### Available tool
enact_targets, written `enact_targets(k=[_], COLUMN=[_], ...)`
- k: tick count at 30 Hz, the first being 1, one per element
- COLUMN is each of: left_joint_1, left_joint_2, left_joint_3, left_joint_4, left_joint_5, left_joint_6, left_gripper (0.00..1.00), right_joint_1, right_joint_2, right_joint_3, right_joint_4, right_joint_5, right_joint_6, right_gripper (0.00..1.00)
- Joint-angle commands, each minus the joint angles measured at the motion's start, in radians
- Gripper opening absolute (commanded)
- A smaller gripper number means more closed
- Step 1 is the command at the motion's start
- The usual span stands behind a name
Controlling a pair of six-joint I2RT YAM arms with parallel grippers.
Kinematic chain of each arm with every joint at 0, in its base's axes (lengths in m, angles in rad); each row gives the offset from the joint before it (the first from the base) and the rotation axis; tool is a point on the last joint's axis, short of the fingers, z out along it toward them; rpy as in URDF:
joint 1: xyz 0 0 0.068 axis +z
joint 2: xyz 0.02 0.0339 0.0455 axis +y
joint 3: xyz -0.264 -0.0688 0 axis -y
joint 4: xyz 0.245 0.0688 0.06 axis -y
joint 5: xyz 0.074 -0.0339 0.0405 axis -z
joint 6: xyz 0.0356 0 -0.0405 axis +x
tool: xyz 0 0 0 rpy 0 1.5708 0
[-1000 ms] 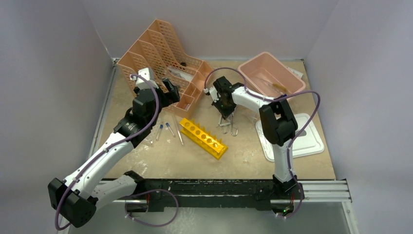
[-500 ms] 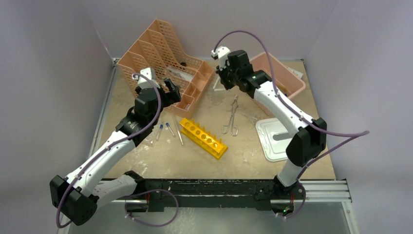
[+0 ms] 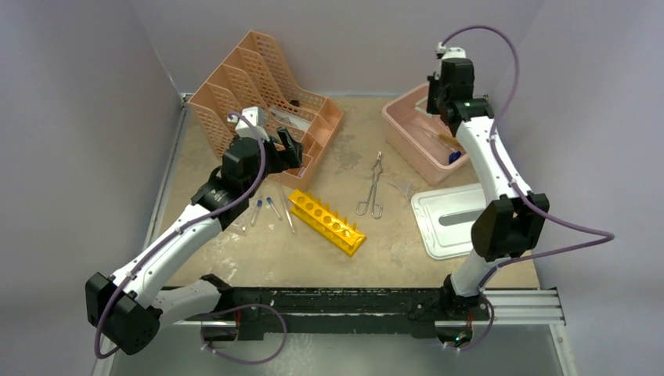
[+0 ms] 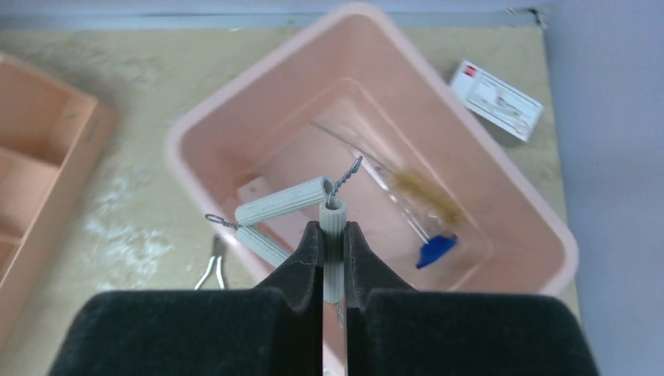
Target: Organize the chemistry lab equipment
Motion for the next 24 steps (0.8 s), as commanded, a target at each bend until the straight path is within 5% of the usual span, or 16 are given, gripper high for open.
enact_targets(k=[1,14,24], left_joint_1=[0.001,0.001,0.001], left_joint_2=[0.016,0.181,0.246], left_joint_3=[0.094,0.124,0.168], left_joint_4=[-0.017,0.237,0.278], left_joint_5=[0.078,-0.017,-0.039], left_joint_6=[0.04,0.111,0.142], left_gripper=[0.87,0.88,0.88], right_joint_1=[-0.072,-0.112,-0.114], right_joint_2=[0.016,0.241,0.369], right_joint_3=[0.045,0.04,0.072], right_joint_4=[-0.023,-0.014,0.0], right_joint_5=[0.033,-0.132,-0.189], right_joint_6=[0.133,0.146,0.185], right_gripper=[0.0,0.0,0.01])
